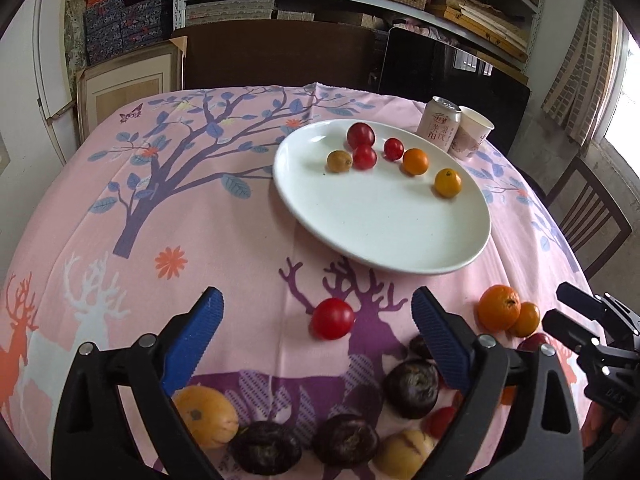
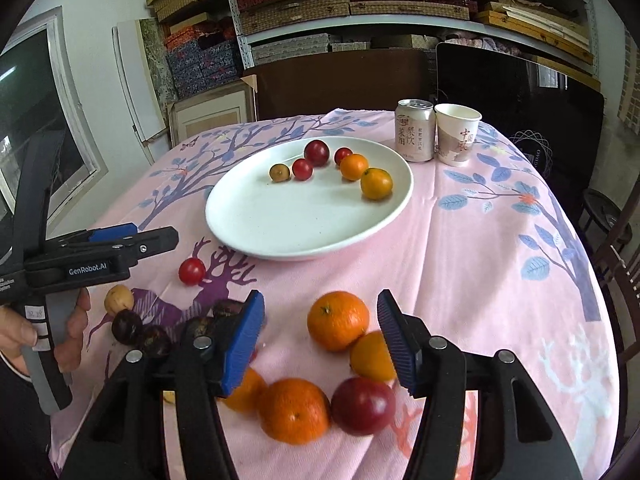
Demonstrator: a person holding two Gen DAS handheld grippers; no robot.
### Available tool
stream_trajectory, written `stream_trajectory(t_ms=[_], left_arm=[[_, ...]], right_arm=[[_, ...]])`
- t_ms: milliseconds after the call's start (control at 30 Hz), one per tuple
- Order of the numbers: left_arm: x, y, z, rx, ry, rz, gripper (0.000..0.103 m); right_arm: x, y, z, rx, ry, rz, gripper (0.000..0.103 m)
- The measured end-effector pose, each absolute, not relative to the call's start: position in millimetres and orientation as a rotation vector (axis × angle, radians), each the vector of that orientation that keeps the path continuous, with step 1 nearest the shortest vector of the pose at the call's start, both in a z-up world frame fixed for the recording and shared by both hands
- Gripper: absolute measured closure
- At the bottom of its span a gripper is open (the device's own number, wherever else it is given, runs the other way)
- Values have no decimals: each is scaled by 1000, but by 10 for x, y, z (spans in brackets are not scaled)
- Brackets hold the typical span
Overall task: Organize fruits
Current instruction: 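Move both open tools back over the fruit cluster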
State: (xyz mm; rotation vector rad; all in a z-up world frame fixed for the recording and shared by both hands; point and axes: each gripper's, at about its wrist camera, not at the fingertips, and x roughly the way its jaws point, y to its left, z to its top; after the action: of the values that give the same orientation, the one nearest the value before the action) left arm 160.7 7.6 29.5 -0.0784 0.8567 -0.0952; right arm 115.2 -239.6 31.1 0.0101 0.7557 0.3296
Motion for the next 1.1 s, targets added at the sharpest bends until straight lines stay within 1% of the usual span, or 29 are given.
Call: stream_trajectory(t_ms=[400, 800, 1100], left_arm=[[1053, 438, 164, -41, 866, -69, 9], [821, 532, -43, -22, 924, -76, 9], [732, 496, -91, -17, 933, -94, 9]], right_arm=[[566, -2573, 44, 43, 811, 331, 44], [461, -2415, 18, 21, 824, 354, 44], [456, -2312, -78, -22, 865, 371, 44]])
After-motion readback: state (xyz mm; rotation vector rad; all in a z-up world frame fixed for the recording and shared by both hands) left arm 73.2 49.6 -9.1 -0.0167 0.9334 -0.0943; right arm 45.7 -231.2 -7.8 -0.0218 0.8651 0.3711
